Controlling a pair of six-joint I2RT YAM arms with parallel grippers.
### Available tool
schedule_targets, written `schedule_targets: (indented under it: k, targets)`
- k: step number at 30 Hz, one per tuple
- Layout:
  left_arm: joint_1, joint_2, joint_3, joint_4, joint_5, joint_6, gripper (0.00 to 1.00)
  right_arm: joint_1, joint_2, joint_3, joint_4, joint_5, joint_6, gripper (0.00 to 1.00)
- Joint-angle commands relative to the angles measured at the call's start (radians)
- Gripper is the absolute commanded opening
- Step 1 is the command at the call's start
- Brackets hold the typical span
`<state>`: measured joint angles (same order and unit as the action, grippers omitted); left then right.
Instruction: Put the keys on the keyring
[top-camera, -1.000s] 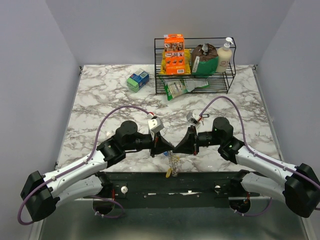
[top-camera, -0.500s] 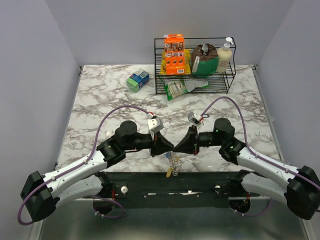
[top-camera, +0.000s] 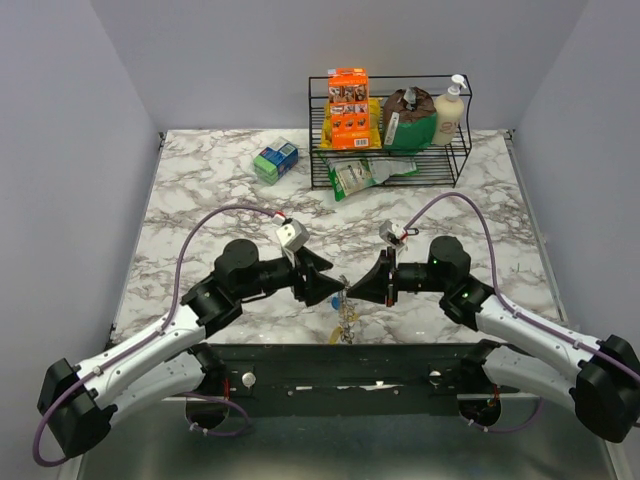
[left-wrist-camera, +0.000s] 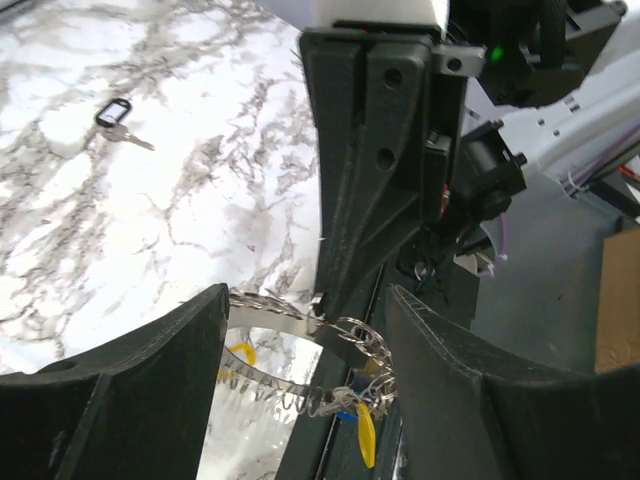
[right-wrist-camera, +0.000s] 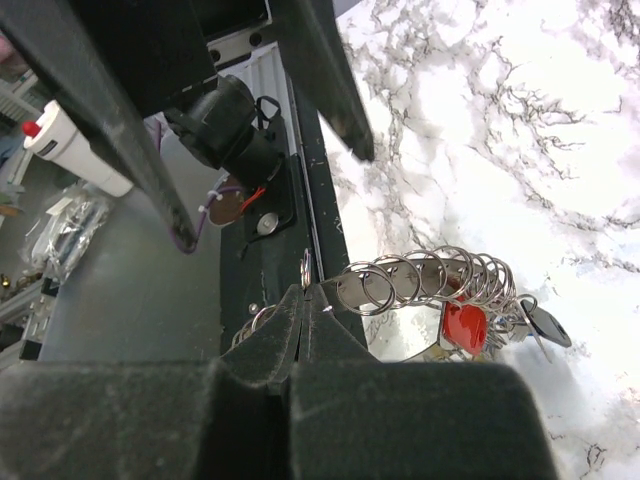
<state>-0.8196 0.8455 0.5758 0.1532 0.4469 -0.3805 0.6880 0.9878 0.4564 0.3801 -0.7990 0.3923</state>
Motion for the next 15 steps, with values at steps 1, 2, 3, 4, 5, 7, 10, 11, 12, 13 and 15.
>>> schedule_targets:
  k: [1,2,3,4,5,7,10,11,12,13,15]
  targets:
    - [0.091,-0.043,-0.025,0.080,0.083,-0.079,0.72,0.004,-0.046,0.005,0.022,0.032,-0.026,0.01]
    - [0.118,-0.046,-0.051,0.107,0.125,-0.105,0.71,0.004,-0.051,0.005,0.019,0.035,-0.029,0.01]
    - [0.146,-0.046,-0.066,0.176,0.162,-0.132,0.70,0.004,-0.063,0.007,0.005,0.043,-0.039,0.01]
    - [0.170,-0.049,-0.085,0.222,0.200,-0.159,0.70,0.004,-0.066,0.010,-0.003,0.040,-0.046,0.01]
    - [0.225,-0.045,-0.118,0.270,0.289,-0.226,0.70,0.004,-0.070,0.017,-0.013,0.038,-0.050,0.01]
    - [0.260,-0.028,-0.145,0.399,0.358,-0.279,0.69,0.004,-0.083,0.018,-0.017,0.027,-0.049,0.01]
    - [0.264,0.009,-0.146,0.427,0.421,-0.293,0.67,0.002,-0.090,0.022,-0.009,0.015,-0.035,0.01]
    - [0.263,0.020,-0.152,0.446,0.435,-0.300,0.66,0.004,-0.090,0.022,-0.009,0.018,-0.035,0.01]
    - [0.263,0.026,-0.152,0.466,0.453,-0.307,0.63,0.002,-0.090,0.027,-0.003,0.021,-0.021,0.01]
    - [0.263,0.030,-0.152,0.471,0.454,-0.307,0.63,0.004,-0.089,0.027,0.000,0.021,-0.017,0.01]
    - [0.261,0.033,-0.156,0.456,0.443,-0.287,0.63,0.004,-0.086,0.031,0.011,0.026,0.002,0.01]
